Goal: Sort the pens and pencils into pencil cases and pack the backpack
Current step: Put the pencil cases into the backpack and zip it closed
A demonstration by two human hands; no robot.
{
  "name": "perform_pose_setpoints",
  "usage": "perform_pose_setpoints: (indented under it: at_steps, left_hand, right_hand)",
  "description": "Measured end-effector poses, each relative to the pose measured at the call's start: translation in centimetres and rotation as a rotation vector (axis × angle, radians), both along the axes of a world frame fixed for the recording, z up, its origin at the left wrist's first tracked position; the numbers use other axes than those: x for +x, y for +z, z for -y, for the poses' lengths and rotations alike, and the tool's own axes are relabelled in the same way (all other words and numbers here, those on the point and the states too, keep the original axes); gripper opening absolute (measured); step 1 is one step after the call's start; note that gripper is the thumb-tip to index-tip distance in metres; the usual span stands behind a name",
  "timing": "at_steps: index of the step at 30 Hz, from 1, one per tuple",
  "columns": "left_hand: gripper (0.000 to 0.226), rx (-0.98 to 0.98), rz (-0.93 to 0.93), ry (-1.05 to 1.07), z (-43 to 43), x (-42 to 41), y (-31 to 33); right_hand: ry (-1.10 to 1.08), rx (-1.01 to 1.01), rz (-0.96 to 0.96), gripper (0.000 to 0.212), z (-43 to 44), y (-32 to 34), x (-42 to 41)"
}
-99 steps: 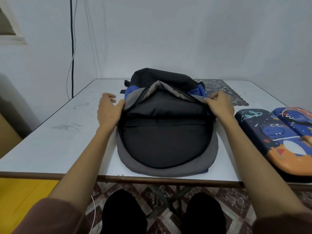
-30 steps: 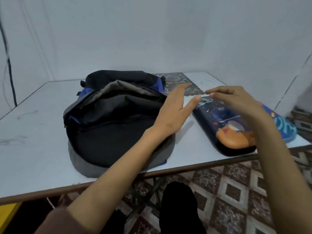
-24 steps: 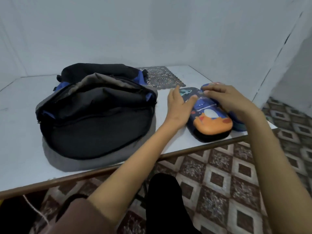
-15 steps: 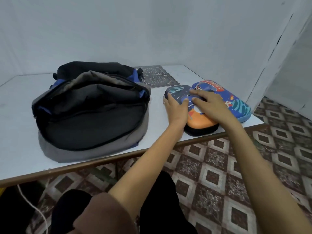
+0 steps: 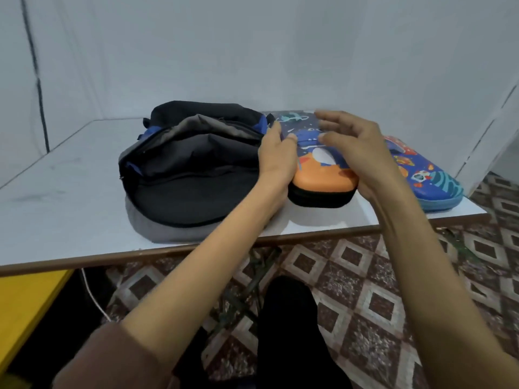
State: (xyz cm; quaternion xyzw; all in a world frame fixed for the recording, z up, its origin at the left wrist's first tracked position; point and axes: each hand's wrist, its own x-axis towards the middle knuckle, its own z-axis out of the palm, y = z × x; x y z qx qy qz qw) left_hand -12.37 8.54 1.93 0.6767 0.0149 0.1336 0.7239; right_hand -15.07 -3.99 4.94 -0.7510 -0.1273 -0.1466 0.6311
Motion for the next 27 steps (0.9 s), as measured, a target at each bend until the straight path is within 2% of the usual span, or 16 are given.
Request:
perform_pose_setpoints:
  at_steps: [2,3,11,16,20,22,24,27]
  left_hand:
    - [0.033,0.033,0.021,0.026,-2.2,-1.7,1.3]
    - [0.027,0.034,0.028,0.037,-3.1,-2.6,1.9]
    - [0.028,0.041,0.028,0.067,-8.9,-7.5,0.2]
    - [0.025,-0.002,-0.059,0.083,-9.3,-8.5,-2.1]
    - [0.027,-0.123,-0.131,0.058,-9.9,-7.6,-2.4]
    - [0.032,-0.122,-0.107,0.135,-10.8,-6.2,-2.4]
    - [0.036,0.117,0.006,0.305,-12.5,-4.0,-2.5]
    - [0.047,0.694,0.144,0.384,-15.9,-0.8,-2.3]
  right_hand:
    - [0.047,0.018,0.001,0.044,-2.0,0.4,-0.7]
    - [0.069,0.021,-0.002,0.045,-3.0,0.4,-1.0]
    - [0.225,-0.081,0.037,0.048,-8.4,-1.4,-3.3]
    - [0.193,-0.184,-0.049,0.037,-9.7,-4.2,-3.3]
    - [0.152,-0.326,-0.054,0.031,-10.1,-4.3,-3.2]
    - [0.169,-0.394,-0.037,0.032,-10.0,-4.3,-3.2]
    - [0.179,-0.468,-0.030,0.036,-9.9,-4.2,-3.7]
    - [0.129,-0.691,-0.019,0.054,-10.2,-3.9,-5.2]
